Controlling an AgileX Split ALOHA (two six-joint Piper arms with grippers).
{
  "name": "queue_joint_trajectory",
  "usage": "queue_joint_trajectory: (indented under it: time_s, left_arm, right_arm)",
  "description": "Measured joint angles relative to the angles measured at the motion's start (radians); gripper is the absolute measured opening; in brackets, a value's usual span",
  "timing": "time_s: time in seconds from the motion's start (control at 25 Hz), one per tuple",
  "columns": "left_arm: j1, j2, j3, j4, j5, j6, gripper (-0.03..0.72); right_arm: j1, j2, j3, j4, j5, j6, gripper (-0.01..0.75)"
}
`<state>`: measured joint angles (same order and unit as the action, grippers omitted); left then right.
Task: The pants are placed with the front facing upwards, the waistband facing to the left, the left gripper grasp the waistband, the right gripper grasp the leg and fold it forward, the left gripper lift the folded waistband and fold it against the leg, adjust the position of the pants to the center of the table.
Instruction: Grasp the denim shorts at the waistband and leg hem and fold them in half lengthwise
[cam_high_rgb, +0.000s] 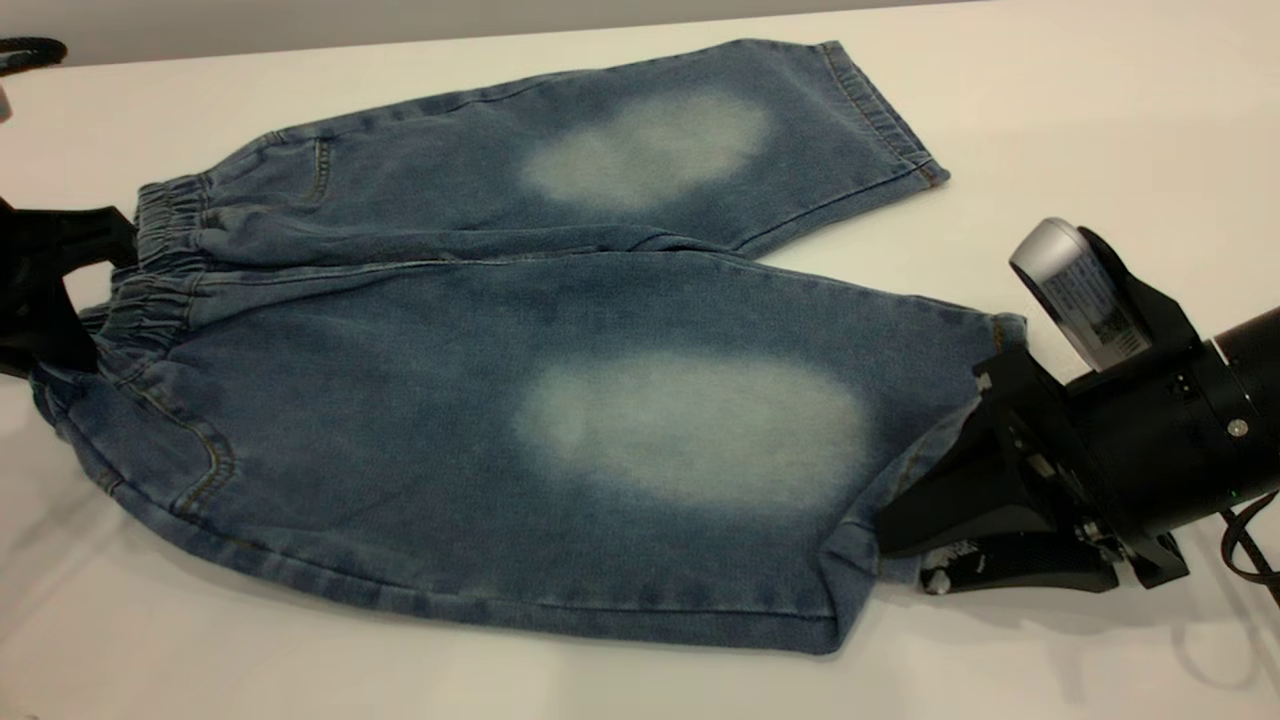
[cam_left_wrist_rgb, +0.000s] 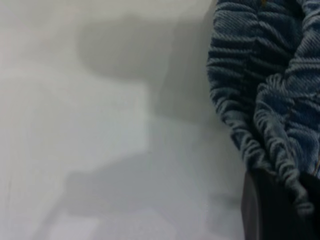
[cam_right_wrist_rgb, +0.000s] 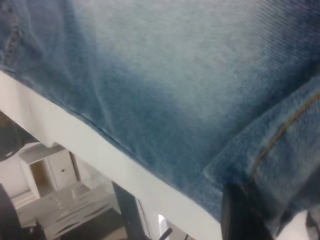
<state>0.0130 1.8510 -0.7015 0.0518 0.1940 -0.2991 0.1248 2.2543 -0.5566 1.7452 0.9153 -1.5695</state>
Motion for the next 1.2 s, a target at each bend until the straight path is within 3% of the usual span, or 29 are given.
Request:
queue_joint_trajectory:
  time_s: [0.16, 0.4, 0.72, 1.08, 1.2]
  left_arm:
    - [0.0, 0.0, 0.0, 0.0, 0.0, 0.001, 0.115]
    - [0.0, 0.0, 0.0, 0.0, 0.0, 0.002, 0.115]
    - [0.0, 0.0, 0.0, 0.0, -0.008, 0.012, 0.115]
    - [0.0, -0.004, 0.0, 0.0, -0.011, 0.015, 0.115]
    - [0.0, -0.026, 0.0, 0.0, -0.016, 0.021, 0.115]
  right_arm:
    - [0.0, 0.0, 0.0, 0.0, 0.002, 0.0, 0.219]
    - [0.0, 0.0, 0.0, 0.0, 0.046, 0.0, 0.03]
    - [-0.005, -0.078, 0.001, -0.004, 0.044, 0.0, 0.022]
    - [-0.007, -0.313, 0.002, -0.04, -0.163, 0.005, 0.022]
    - [-0.007, -0.387, -0.001, -0.049, -0.182, 0.036, 0.022]
